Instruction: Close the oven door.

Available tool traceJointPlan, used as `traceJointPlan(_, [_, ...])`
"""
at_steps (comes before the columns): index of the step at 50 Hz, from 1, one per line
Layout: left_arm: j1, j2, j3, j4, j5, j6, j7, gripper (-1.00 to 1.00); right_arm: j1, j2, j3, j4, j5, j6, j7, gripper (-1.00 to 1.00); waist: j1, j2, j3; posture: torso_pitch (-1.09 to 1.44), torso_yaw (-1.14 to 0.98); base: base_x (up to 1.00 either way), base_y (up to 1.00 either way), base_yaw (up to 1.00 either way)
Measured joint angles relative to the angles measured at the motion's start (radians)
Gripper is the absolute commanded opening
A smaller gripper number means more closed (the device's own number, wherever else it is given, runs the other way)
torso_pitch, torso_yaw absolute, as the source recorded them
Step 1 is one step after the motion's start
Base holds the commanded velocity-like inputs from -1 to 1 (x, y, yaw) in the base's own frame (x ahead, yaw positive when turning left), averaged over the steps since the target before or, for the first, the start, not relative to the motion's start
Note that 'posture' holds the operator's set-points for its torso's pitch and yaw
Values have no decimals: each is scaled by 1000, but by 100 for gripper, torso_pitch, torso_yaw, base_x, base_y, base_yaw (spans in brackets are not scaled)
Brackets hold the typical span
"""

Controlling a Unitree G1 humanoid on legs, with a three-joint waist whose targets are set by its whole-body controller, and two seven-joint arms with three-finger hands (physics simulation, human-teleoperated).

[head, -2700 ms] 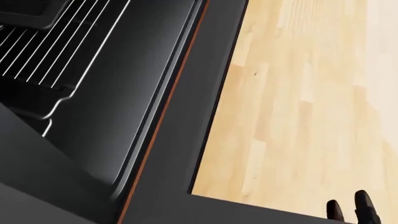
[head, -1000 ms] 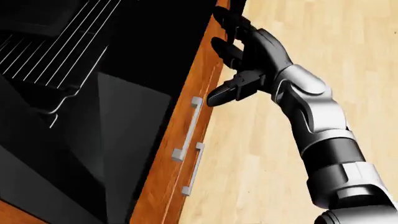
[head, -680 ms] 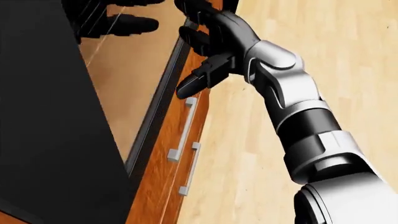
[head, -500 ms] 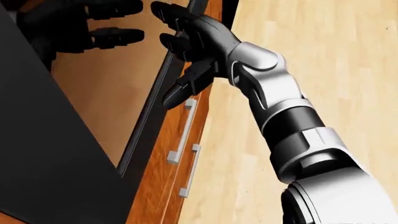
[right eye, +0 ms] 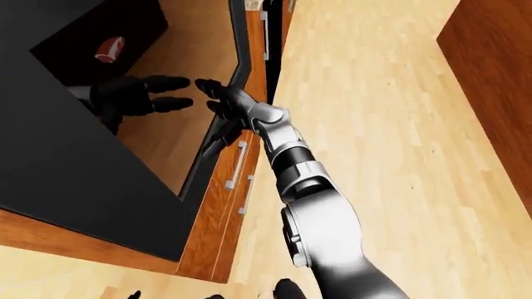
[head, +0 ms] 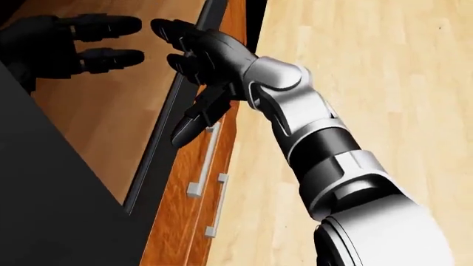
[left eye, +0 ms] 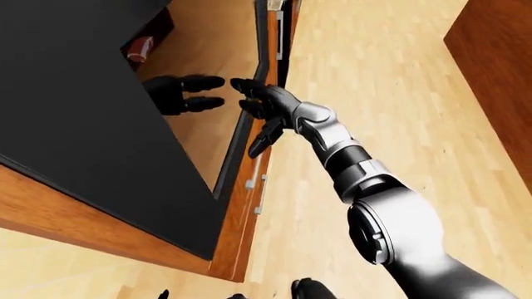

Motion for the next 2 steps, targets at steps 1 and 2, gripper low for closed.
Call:
traceJointPlan(1, [0,0,0,0,0,0,0,100,-1,1,0,0,-2,1,3,100,0,0,0,33,0,0,0,0])
traceJointPlan(2, [0,0,0,0,0,0,0,100,-2,2,1,0,-5,2,5,100,0,0,0,33,0,0,0,0])
